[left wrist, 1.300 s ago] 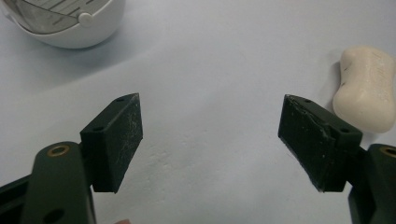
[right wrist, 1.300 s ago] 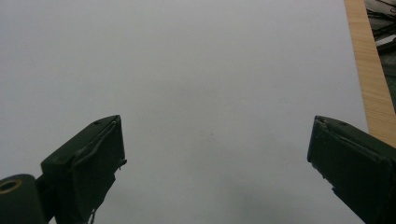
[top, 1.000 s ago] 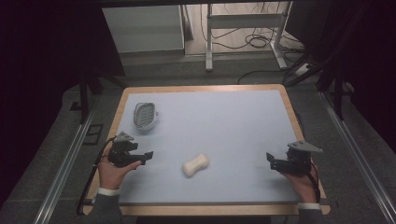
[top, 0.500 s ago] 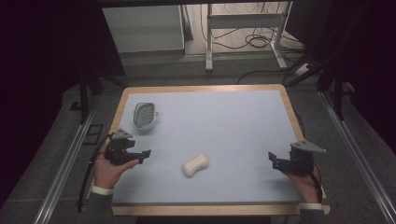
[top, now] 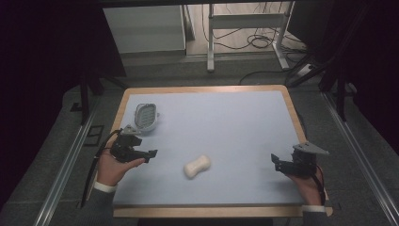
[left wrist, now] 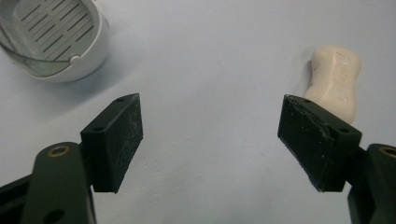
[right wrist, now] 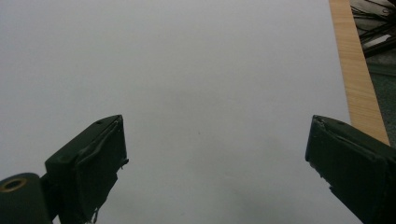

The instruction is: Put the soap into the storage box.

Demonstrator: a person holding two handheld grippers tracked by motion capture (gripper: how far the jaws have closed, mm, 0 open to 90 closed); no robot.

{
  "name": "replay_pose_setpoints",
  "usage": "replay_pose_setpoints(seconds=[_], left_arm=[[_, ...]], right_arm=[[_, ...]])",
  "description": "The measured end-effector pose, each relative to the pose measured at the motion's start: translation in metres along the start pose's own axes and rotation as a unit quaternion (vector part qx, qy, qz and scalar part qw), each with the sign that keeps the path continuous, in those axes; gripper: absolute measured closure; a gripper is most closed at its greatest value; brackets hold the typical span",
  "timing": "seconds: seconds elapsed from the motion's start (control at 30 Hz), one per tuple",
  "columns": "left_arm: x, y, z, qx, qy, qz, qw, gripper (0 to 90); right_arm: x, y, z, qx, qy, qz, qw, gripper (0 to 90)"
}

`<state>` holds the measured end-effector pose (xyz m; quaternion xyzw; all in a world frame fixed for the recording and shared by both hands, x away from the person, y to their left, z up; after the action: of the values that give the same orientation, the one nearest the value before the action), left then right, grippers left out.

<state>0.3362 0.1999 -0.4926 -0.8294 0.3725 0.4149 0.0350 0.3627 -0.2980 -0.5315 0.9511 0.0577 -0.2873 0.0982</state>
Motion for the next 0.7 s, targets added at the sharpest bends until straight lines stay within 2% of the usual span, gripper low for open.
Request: replay_pose_setpoints(seconds=[0.23, 0.47, 0.7], left_arm=[[0.002, 0.005, -0.008, 0.014, -0.019, 0.004, 0.9997, 22.2], [0.013, 0.014, -0.012, 0.026, -0.039, 0.009, 0.9989, 22.0], [0.024, 0.023, -0.021, 0.047, -0.057, 0.012, 0.9972, 21.5]], right_arm=[[0.0, 0.002, 0.001, 0.006, -0.005, 0.005, 1.0, 5.2], [0.001, 0.003, 0.001, 0.007, -0.006, 0.008, 0.9999, 5.1], [0.001, 0.003, 0.002, 0.005, -0.006, 0.007, 0.9999, 5.2]])
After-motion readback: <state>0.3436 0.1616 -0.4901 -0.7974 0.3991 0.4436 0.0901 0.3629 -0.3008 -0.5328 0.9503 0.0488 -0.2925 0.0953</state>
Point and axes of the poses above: each handheld gripper's, and its own axes: x roughly forward along the jaws, z roughly out of its underside, y roughly to its right, the point moved 6 cm from there along x, roughly forward along the jaws, and after that the axes turned 13 degrees about z, right-handed, at the moved point
